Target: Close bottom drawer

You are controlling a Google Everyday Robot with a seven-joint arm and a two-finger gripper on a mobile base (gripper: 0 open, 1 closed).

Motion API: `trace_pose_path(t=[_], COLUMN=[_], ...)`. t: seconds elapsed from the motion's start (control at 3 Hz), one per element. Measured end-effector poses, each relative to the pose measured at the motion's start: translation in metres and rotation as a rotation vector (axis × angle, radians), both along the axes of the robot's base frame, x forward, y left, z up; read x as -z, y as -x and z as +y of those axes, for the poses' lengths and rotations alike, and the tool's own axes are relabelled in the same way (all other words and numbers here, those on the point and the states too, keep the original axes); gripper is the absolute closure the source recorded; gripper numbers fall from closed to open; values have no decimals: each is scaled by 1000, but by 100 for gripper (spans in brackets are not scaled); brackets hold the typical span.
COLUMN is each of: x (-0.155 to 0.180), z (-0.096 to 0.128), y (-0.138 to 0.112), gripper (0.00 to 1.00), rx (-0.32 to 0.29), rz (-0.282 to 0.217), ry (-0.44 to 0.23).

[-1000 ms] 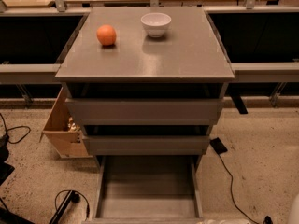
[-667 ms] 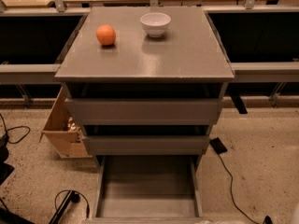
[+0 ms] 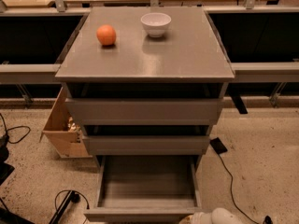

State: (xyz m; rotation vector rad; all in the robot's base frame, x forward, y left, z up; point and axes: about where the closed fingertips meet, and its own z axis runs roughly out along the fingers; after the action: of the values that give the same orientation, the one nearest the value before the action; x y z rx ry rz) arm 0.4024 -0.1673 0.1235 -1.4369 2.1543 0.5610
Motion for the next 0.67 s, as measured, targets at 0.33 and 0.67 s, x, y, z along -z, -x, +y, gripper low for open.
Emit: trace_pose_path(t=[0.33, 0.67], x=[-1, -25], z=[-2, -13], y=[-18, -73], gripper=[100, 100], rx=[5, -16], rz=[-12, -80], ry=[-15, 1])
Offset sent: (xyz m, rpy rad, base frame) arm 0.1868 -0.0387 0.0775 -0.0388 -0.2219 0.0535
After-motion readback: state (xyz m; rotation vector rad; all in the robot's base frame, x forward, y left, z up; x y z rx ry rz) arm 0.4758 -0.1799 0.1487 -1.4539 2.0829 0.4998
